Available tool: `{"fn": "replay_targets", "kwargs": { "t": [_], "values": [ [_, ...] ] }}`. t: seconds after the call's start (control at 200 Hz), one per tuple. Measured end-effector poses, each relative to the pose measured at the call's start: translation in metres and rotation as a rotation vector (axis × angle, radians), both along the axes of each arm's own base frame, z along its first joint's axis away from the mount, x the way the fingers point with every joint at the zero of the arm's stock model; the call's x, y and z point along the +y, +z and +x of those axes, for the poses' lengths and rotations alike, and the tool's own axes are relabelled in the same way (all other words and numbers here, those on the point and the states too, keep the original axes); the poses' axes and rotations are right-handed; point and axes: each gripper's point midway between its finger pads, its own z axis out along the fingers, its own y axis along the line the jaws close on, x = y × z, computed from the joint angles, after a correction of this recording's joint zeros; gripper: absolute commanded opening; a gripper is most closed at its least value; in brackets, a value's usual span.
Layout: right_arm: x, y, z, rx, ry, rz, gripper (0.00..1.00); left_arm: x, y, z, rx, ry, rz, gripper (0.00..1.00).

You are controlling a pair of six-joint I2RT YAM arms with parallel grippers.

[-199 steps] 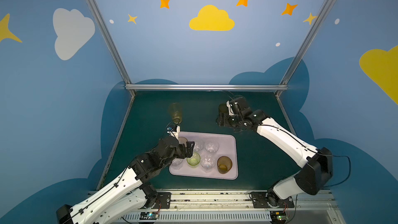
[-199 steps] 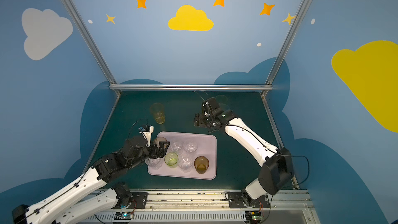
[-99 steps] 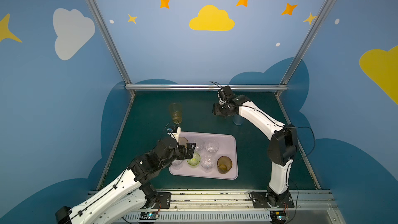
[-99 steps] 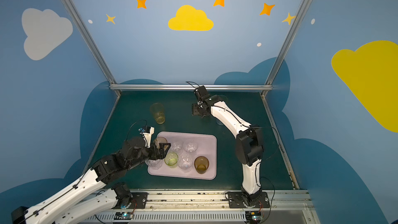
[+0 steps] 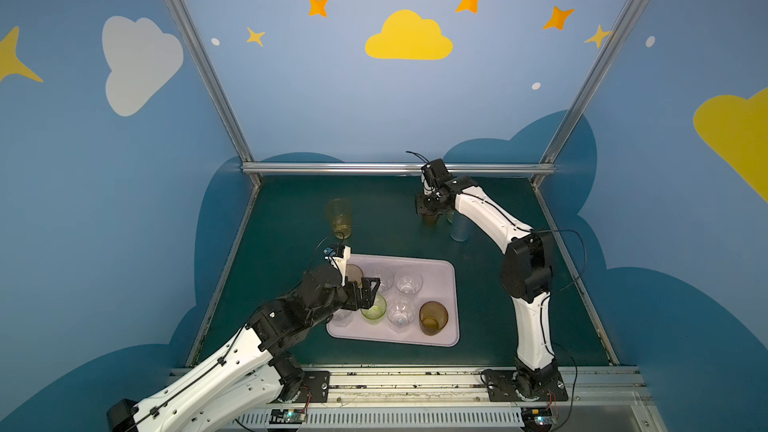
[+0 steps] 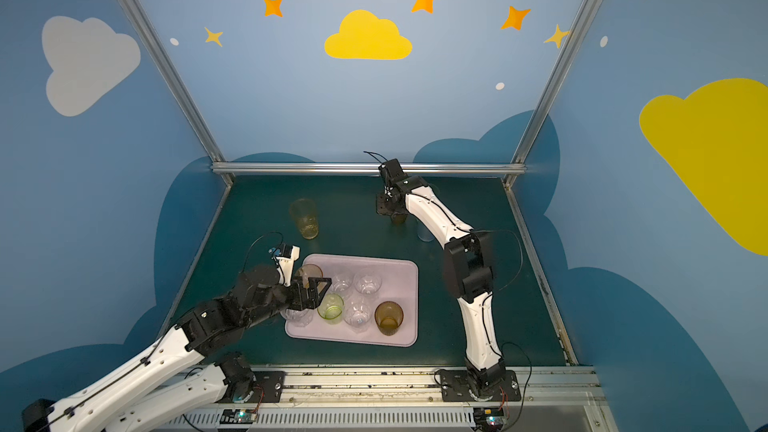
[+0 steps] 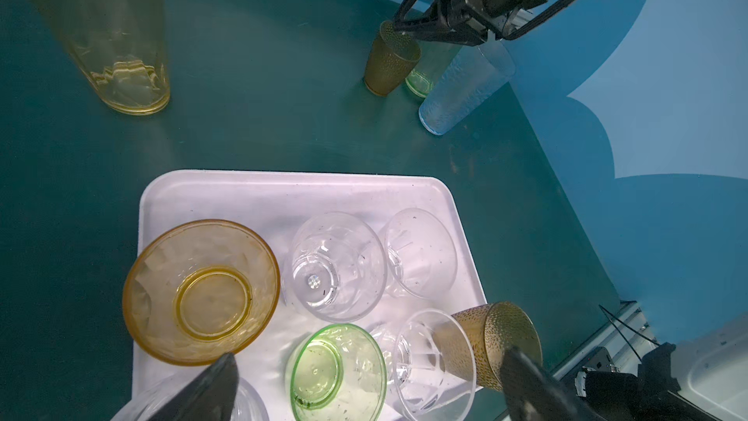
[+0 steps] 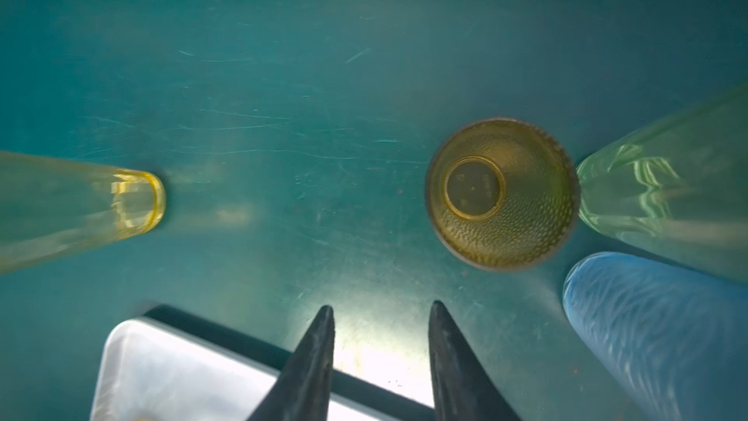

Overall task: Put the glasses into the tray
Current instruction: 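Lower the right gripper onto the second gold textured glass rim and close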

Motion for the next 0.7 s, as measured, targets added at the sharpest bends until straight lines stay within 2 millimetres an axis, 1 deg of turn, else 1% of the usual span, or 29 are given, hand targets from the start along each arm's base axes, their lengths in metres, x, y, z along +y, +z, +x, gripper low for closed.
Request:
{"fn": "replay_targets", "kwargs": {
  "t": [0.245, 0.511, 0.701],
  "values": [
    [-0.002, -0.009, 0.016, -0.017, 0.032, -0.046, 0.36, -0.002, -0.006, 0.001, 0.020, -0.002, 0.013, 1.00],
    [-0.003, -0.019, 0.026, -0.022, 0.051, -0.083, 0.36, -0.003, -0.009, 0.001, 0.030, -0.002, 0.018, 1.00],
    [-0.002, -0.026, 0.031, -0.022, 0.061, -0.100, 0.31, -0.003, -0.009, 0.001, 0.030, -0.002, 0.017, 1.00]
  ]
}}
